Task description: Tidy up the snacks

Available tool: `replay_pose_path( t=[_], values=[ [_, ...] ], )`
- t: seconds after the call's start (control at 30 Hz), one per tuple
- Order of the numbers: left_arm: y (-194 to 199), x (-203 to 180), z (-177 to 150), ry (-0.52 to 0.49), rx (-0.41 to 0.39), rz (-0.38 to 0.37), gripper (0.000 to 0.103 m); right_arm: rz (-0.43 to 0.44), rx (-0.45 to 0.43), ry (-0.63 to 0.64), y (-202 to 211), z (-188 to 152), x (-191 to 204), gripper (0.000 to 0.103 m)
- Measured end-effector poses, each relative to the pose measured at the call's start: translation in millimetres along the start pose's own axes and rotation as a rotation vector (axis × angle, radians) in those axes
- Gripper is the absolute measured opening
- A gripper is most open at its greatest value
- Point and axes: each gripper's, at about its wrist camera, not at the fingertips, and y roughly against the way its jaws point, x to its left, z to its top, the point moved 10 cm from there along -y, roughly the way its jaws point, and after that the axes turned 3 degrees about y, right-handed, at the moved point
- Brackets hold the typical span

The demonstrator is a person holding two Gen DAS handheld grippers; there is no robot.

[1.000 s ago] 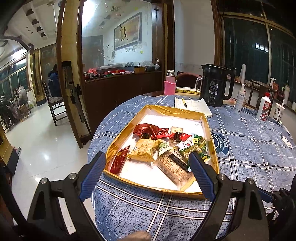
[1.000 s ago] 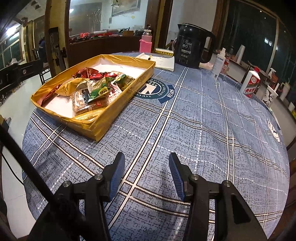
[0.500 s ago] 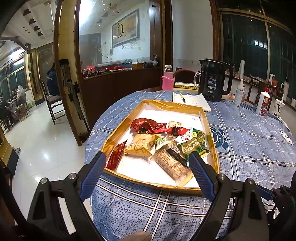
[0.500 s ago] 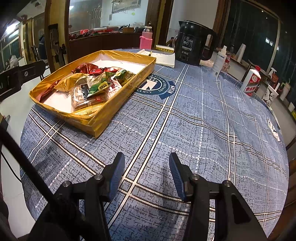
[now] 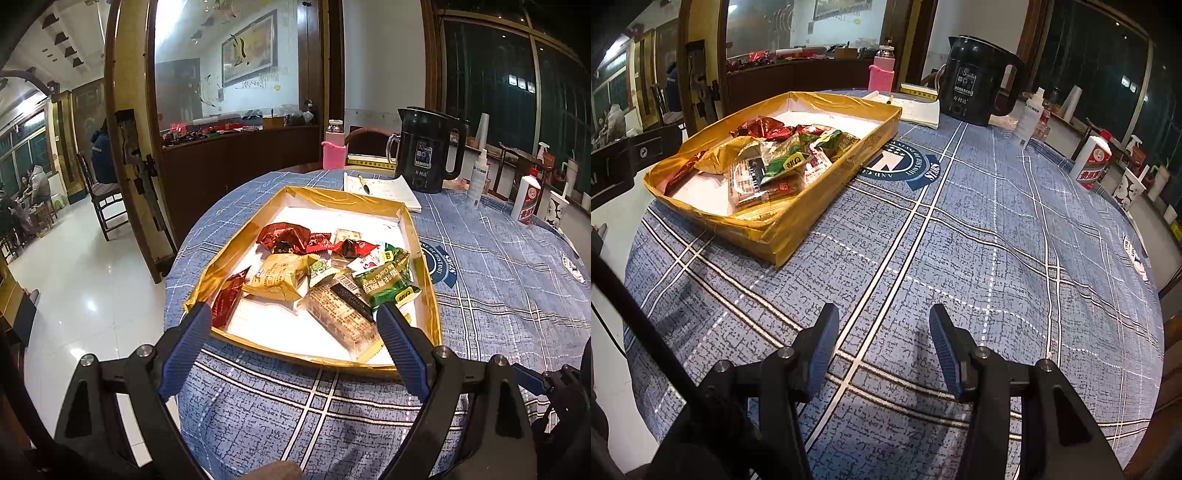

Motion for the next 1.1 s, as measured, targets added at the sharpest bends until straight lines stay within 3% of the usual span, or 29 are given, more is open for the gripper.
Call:
replay_pose_path(
  t=[0.43,0.83,1.1],
  values=[
    [-3.2,-6.4,-4.4,-0.021,0.012,0.01,0.091,0.01,-0.012,0.009,2.0,2.8,1.7,0.051],
    [-4.1,-4.5,-9.7,-0.034,0.03,0.035,0.091,0.022,-0.069,0.062,15.6,34.5,10.3,0.052],
    [-8.2,-2.7,-12.9,-0.027,0.048,0.028,0.091,0.039,-0.067,0.063,14.0,36.5,19.0,0.052]
  ],
)
